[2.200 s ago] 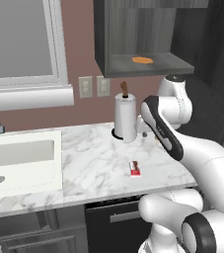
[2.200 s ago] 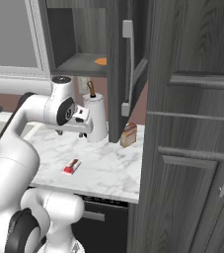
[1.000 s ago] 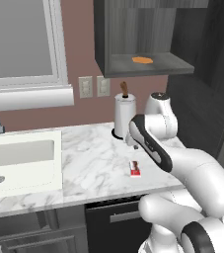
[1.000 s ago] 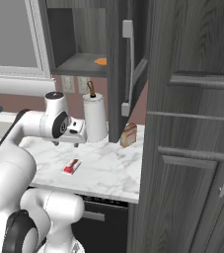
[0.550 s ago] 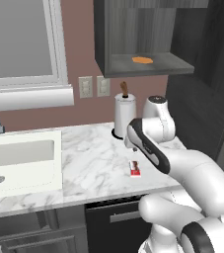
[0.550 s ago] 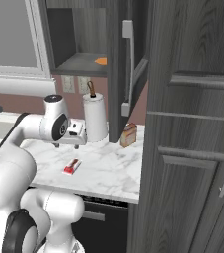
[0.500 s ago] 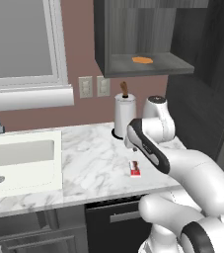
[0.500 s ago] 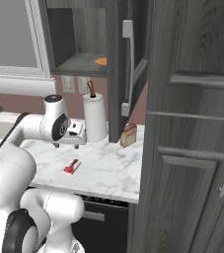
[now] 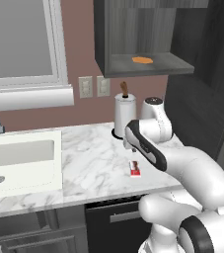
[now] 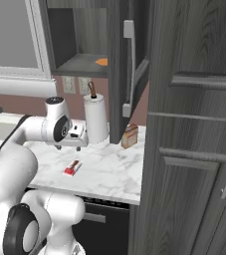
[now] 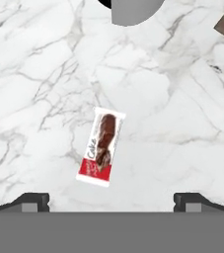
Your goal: Pick the bar and yogurt from the counter and place them in the cabinets closest to them.
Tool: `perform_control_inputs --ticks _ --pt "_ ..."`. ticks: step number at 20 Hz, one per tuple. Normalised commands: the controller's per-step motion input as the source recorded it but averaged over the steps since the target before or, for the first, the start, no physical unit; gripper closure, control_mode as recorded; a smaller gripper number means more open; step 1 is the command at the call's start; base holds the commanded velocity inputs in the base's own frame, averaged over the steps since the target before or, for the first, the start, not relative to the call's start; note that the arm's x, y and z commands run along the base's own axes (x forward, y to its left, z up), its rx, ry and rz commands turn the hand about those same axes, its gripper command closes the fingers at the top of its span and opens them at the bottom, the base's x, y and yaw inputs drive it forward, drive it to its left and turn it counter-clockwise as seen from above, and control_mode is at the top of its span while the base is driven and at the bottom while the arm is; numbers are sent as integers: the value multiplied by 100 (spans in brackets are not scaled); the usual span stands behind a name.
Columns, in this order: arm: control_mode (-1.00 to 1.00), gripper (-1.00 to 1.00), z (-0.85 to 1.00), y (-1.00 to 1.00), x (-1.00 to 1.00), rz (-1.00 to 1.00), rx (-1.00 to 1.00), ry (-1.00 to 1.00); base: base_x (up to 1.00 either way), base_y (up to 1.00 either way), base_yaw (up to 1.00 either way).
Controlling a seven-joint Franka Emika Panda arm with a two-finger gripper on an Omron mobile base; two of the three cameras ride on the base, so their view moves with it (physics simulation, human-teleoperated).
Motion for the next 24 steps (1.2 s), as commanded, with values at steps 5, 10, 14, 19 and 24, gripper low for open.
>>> perform_control_inputs --ticks 5,10,14,19,24 --pt "-100 -100 -28 0 15 -1 0 0 0 0 0" --pt "-100 -100 -26 0 14 0 1 0 0 0 0" --pt "-100 -100 -25 0 7 0 0 1 0 0 0" --pt "-100 -100 -27 0 5 0 0 1 0 0 0" --pt "-100 -100 -19 0 0 0 0 0 0 0 0"
